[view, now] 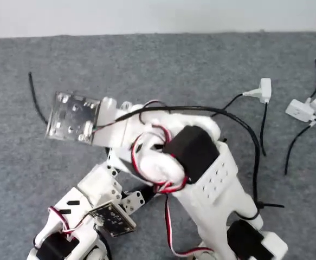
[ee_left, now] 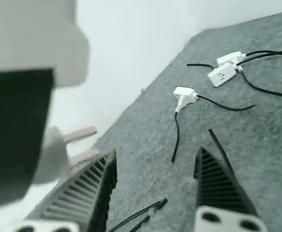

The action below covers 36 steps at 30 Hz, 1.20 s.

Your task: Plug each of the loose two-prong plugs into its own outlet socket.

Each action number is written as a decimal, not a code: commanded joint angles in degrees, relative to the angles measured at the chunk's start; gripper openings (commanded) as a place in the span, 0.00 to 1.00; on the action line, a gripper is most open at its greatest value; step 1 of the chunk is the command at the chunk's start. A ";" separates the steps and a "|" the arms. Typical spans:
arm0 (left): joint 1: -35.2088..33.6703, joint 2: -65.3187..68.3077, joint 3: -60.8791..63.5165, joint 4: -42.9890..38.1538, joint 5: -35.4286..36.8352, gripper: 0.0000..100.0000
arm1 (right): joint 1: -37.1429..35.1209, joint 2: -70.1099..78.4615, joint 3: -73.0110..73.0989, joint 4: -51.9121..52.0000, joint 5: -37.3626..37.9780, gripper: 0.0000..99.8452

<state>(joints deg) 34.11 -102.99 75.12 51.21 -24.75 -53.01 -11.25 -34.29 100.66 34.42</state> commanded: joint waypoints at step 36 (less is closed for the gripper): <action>5.71 -0.18 -5.32 9.05 1.32 0.25 | -1.54 -10.95 4.66 1.89 -1.23 0.01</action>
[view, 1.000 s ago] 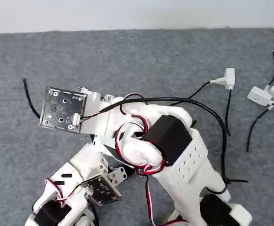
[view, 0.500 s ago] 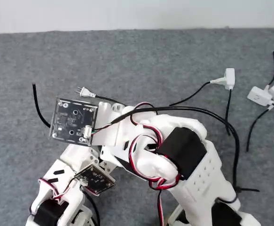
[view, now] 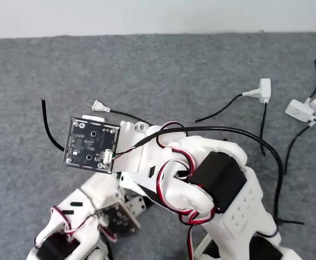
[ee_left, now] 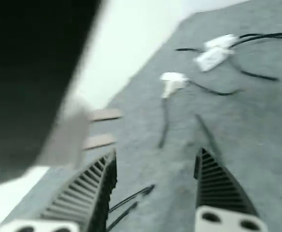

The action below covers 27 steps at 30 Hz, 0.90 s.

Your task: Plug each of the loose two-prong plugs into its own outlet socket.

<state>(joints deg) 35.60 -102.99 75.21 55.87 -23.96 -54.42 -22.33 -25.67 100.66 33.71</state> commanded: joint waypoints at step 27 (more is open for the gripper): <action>3.69 -0.18 -13.23 5.01 -2.73 0.25 | -0.75 -0.40 -4.22 2.33 -2.37 0.01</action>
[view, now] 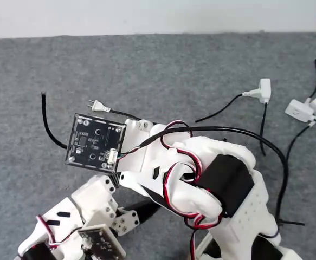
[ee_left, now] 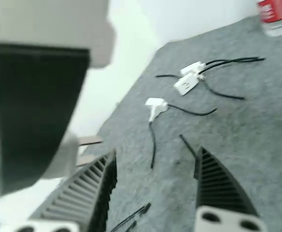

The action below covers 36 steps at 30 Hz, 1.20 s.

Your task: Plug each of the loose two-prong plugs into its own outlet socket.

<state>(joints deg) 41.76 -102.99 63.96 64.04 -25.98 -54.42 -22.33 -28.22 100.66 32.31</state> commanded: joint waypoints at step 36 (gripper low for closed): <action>-0.97 -0.26 0.04 1.93 1.67 0.25 | -1.19 -0.22 -1.49 2.33 -0.79 0.01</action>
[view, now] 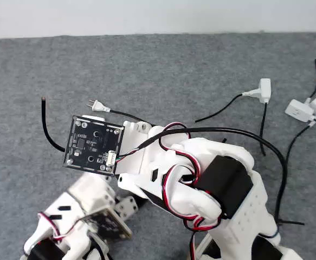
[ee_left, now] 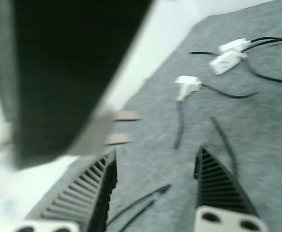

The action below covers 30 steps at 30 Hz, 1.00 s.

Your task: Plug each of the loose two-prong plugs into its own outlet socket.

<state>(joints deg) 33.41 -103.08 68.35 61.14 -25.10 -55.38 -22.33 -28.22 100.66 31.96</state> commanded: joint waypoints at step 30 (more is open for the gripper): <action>5.54 -0.18 -5.14 -3.52 -1.14 0.25 | -0.40 -4.35 -0.44 2.42 -1.41 0.01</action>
<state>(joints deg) 40.09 -103.08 63.52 59.82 -25.80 -55.12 -24.44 -28.22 100.66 31.52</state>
